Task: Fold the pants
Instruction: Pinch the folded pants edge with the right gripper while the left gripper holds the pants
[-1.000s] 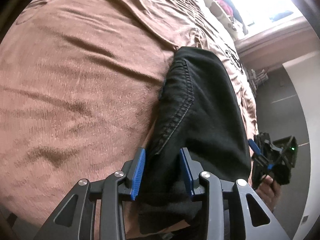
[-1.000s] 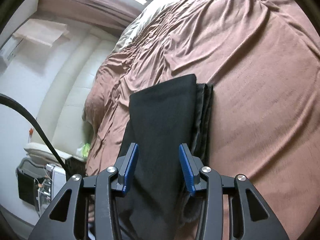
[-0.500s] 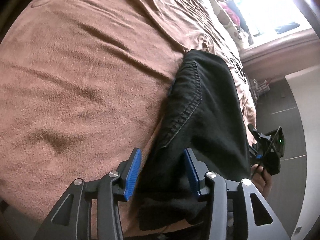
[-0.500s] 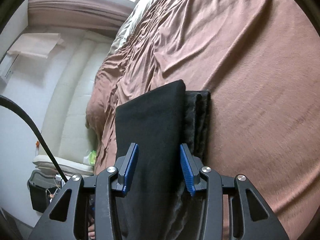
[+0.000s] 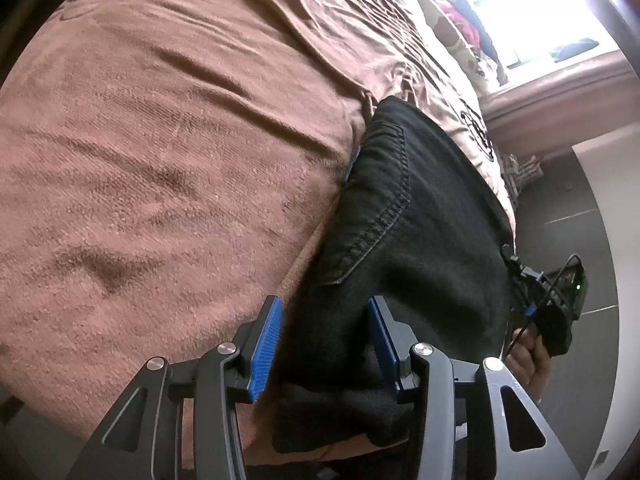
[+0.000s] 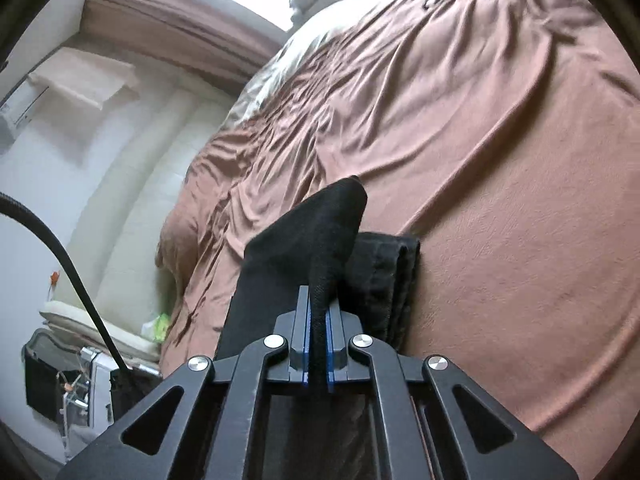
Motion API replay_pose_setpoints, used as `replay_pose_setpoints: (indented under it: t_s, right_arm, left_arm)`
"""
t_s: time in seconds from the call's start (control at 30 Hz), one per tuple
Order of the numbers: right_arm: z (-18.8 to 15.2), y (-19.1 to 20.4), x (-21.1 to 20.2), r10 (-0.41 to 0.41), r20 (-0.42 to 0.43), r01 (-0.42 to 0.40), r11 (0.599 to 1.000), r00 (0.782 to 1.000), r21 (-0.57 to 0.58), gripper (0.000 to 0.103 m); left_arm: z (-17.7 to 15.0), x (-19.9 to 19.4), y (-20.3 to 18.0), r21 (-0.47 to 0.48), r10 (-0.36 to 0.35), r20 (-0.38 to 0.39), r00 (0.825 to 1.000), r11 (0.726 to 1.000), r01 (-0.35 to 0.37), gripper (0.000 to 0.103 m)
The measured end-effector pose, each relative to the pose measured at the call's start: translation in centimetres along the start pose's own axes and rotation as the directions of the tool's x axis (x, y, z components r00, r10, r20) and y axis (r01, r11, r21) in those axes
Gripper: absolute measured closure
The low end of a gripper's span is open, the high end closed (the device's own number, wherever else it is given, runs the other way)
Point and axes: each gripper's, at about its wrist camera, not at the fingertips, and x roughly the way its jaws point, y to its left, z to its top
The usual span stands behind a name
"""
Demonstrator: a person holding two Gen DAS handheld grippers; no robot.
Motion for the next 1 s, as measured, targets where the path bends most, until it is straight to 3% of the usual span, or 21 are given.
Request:
replay_pose_setpoints:
  t_s: [0.1,0.27,0.6,0.73,1.0]
  right_arm:
    - [-1.0,-1.1,1.3,-0.051,-0.049,0.053,0.998,0.998,0.028,0.101]
    - [-1.1,-2.3,1.2,-0.003,-0.082,0.011,0.995,0.997,0.101,0.099]
    - [-3.9,3.2,-3.3,-0.099,0.038,0.102,0.991,0.994,-0.092,0.091]
    - [-5.0,5.7,-4.2,-0.080,0.076,0.091,0.984,0.994,-0.153,0.091]
    - [-7.0,7.4,-1.2,-0.116,-0.009,0.111,0.969,0.993,-0.222,0.091]
  left_arm:
    - [0.0,0.2,0.1,0.002,0.006,-0.004,1.000,1.000,-0.006,0.056]
    - [-0.5,0.0,0.3,0.002,0.001,-0.007,1.000,1.000,-0.001,0.056]
    - [-0.9,-0.1,0.1,0.013,-0.021,0.007,1.000,1.000,0.021,0.056]
    - [-1.5,0.1,0.2,0.005,-0.043,0.011,0.999,0.999,0.043,0.056]
    - [-2.7,0.1,0.1,0.002,-0.074,0.043,0.996,0.997,0.074,0.050]
